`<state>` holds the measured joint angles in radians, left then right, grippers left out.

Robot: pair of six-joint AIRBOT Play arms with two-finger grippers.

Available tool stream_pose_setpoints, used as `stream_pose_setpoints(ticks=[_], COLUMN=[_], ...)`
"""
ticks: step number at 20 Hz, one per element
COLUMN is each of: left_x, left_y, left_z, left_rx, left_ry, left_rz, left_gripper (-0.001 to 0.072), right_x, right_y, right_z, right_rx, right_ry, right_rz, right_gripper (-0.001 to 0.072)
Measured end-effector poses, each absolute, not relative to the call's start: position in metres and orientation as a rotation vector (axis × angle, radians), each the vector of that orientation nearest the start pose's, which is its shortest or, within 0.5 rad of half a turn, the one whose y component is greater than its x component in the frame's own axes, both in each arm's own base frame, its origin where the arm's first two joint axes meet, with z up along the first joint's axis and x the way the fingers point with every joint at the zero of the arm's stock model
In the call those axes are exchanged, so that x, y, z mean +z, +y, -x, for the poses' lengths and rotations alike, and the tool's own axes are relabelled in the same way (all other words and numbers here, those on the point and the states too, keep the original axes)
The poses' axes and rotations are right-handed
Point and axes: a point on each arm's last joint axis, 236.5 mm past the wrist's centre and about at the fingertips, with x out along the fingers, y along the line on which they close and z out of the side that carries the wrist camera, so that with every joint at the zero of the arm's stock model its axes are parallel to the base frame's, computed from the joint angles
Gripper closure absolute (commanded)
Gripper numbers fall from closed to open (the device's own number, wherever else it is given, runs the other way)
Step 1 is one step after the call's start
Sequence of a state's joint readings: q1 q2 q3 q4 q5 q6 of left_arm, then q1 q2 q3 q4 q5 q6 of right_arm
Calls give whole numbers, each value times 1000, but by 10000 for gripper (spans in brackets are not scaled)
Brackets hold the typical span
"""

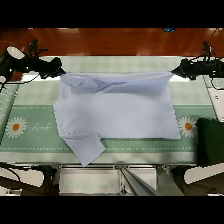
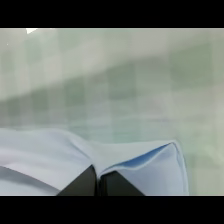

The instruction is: Fold the shirts.

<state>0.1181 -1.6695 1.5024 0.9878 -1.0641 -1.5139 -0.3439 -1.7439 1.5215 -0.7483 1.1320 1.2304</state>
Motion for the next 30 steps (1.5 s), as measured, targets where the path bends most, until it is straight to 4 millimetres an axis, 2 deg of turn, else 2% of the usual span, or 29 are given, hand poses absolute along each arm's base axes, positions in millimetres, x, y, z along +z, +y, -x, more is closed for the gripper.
stream_pose_setpoints(ticks=[2, 4, 8, 11, 12, 13, 14, 16, 18, 21, 24, 26, 30], left_x=[5, -3, -39, -63, -67, -70, -72, -72, -64, -44, -29, -32, -60], left_y=[-55, -57, -66, -67, -68, -68, -67, -65, -55, -38, -24, -19, -27], left_z=[-489, -464, -415, -391, -386, -383, -381, -374, -364, -344, -313, -281, -209], left_rx=[-249, -288, -327, -324, -325, -320, -317, -318, -318, -304, -261, -221, -136], left_ry=[1200, 1291, 1462, 1540, 1554, 1560, 1567, 1597, 1635, 1660, 1641, 1633, 1639], left_rz=[540, 500, 469, 470, 471, 473, 472, 472, 470, 498, 539, 581, 737], left_gripper=[692, 692, 691, 688, 593, 283, 199, 199, 199, 199, 199, 199, 200], right_x=[3, -3, -27, -42, -46, -50, -54, -54, -45, -16, 9, 17, 15], right_y=[-20, -24, -32, -33, -32, -32, -32, -32, -39, -59, -72, -65, -24], right_z=[-504, -487, -453, -437, -433, -429, -427, -422, -417, -410, -391, -373, -335], right_rx=[324, 337, 308, 290, 287, 280, 273, 265, 254, 218, 160, 150, 199], right_ry=[1093, 1165, 1316, 1382, 1396, 1409, 1419, 1435, 1430, 1369, 1294, 1246, 1153], right_rz=[-694, -674, -638, -640, -643, -650, -652, -668, -681, -685, -689, -693, -757], right_gripper=[679, 678, 678, 678, 588, 345, 302, 302, 303, 303, 303, 303, 304])
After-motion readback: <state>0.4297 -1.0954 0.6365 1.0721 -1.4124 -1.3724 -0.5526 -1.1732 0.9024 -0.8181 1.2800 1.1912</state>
